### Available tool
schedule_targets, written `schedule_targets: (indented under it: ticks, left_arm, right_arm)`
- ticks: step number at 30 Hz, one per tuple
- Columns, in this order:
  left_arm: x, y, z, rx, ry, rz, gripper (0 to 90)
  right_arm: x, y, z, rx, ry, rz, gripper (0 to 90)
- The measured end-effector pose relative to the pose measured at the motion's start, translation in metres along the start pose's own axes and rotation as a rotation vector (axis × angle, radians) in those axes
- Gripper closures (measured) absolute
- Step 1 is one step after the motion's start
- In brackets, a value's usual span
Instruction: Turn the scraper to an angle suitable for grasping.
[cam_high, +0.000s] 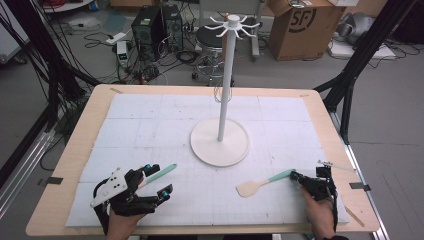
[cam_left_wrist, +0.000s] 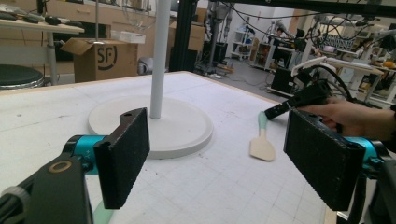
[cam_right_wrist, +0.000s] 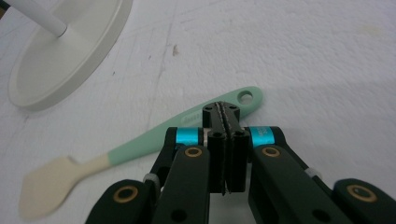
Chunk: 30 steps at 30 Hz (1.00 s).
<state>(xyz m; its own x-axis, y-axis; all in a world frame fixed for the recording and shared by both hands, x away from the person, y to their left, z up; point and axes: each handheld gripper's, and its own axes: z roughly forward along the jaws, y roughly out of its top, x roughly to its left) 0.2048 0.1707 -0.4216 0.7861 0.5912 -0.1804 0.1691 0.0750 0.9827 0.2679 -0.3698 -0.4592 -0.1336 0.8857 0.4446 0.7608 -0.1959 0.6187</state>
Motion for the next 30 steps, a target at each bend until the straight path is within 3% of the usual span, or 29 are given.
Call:
schedule_targets:
  ticks: [10, 21, 30]
  left_arm:
    - [0.003, -0.001, -0.002, 0.001, 0.007, -0.006, 23.1]
    - [0.003, -0.001, -0.002, 0.0, 0.007, -0.004, 23.3]
    - [0.004, -0.001, -0.004, -0.005, 0.013, -0.011, 23.3]
  right_arm:
    - [0.016, 0.022, 0.031, 0.03, 0.017, -0.008, 90.0]
    - [0.031, 0.033, 0.054, 0.043, 0.048, -0.011, 90.0]
    - [0.04, 0.032, 0.057, 0.027, 0.055, -0.016, 90.0]
